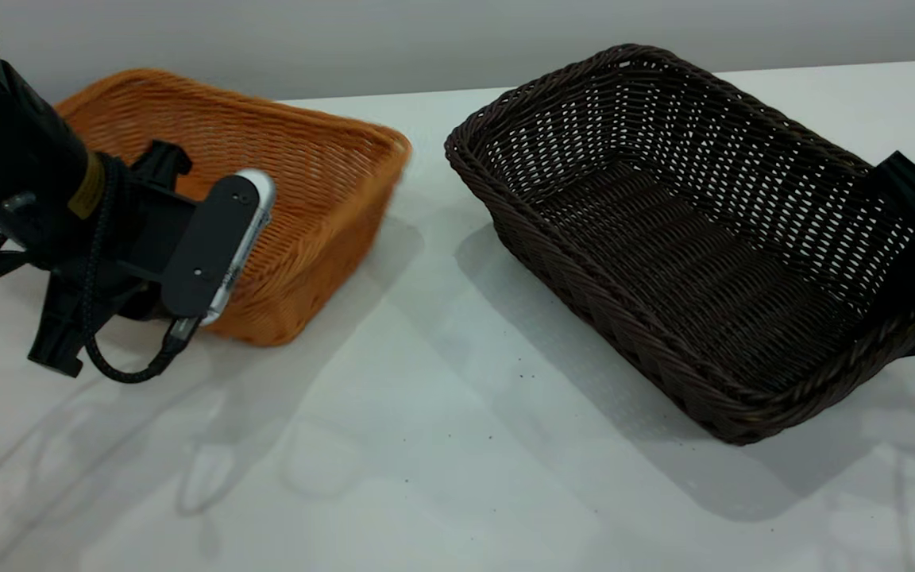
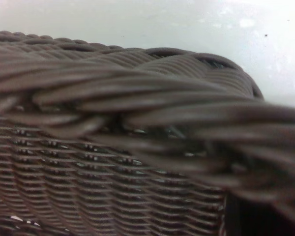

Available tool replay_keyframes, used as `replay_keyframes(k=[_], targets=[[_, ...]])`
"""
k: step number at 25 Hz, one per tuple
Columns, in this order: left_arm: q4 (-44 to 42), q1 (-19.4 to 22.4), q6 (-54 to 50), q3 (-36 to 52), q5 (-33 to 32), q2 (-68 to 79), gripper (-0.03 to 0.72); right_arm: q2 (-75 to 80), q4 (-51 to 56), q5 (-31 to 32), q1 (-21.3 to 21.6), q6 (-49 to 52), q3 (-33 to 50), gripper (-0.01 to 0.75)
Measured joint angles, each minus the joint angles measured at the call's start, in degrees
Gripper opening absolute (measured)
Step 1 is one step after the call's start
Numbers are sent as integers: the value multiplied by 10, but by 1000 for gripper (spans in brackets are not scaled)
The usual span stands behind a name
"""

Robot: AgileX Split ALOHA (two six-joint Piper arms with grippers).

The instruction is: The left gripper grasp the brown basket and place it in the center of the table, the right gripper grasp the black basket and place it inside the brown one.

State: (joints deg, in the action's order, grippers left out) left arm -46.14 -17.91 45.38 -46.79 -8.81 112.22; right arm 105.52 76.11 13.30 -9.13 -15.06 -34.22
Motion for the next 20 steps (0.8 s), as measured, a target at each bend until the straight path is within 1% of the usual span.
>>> replay_keyframes(k=[4, 8, 12, 15, 16, 18, 20], targets=[[5, 0, -2, 1, -7, -5, 91, 0, -15, 1, 6, -20, -19, 130], [20, 0, -10, 2, -7, -19, 91, 0, -16, 25, 42, -10, -55, 130], [58, -1, -6, 9, -1, -29, 91, -1, -77, 92, 93, -15, -92, 129], [69, -5, 6, 25, 7, -37, 91, -1, -118, 134, 136, -13, -129, 129], [69, -11, 7, 30, 7, -40, 91, -1, -135, 146, 150, -11, -142, 129], [72, -22, 7, 32, 9, -42, 91, -1, -176, 191, 173, -3, -175, 129], [85, -39, -3, 32, 16, -42, 91, -1, -223, 234, 186, 6, -210, 129]])
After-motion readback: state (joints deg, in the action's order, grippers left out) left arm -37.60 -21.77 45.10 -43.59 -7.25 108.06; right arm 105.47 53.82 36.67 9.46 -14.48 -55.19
